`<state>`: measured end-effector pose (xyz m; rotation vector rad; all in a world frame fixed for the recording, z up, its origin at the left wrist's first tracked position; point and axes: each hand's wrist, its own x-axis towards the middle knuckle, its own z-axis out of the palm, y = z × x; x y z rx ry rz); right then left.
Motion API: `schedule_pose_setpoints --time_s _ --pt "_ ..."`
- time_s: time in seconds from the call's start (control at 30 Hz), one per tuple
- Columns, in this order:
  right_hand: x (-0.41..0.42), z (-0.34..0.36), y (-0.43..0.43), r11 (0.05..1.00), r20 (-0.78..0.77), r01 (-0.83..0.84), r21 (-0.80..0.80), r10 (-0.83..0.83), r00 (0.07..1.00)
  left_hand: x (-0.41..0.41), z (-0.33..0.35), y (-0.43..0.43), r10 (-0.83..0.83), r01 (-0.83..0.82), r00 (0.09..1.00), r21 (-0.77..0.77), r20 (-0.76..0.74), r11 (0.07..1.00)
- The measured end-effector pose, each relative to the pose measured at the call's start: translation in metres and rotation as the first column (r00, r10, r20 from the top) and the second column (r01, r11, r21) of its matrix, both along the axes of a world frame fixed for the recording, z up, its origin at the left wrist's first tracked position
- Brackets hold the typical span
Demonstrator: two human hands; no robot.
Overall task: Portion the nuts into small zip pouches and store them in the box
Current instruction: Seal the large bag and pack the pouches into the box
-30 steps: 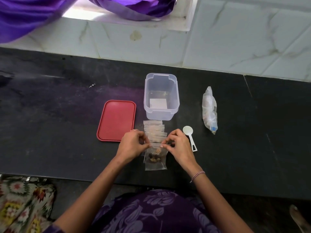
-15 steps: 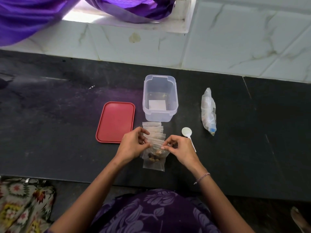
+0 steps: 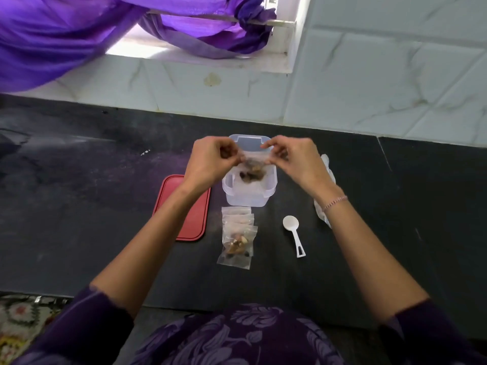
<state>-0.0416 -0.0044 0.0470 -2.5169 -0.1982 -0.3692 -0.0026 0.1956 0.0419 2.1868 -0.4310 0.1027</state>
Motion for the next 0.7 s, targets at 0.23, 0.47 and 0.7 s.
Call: schedule_pose_setpoints --time_s 0.23,0.47,0.7 --pt "0.081 -0.018 -0.009 0.969 -0.061 0.002 -0.246 -0.017 0.998 0.075 -0.019 -0.031 0.025 -0.046 0.997 0.288 0.074 0.957" --pt "0.113 -0.054 -0.001 0.825 -0.166 -0.075 -0.56 -0.023 0.986 0.105 -0.051 -0.052 -0.087 0.008 0.992 0.65 0.089 0.76" --pt "0.128 -0.072 0.002 0.752 -0.134 -0.034 -0.659 -0.074 0.988 0.119 -0.064 -0.061 -0.138 0.024 0.985 0.722 0.1 0.692"
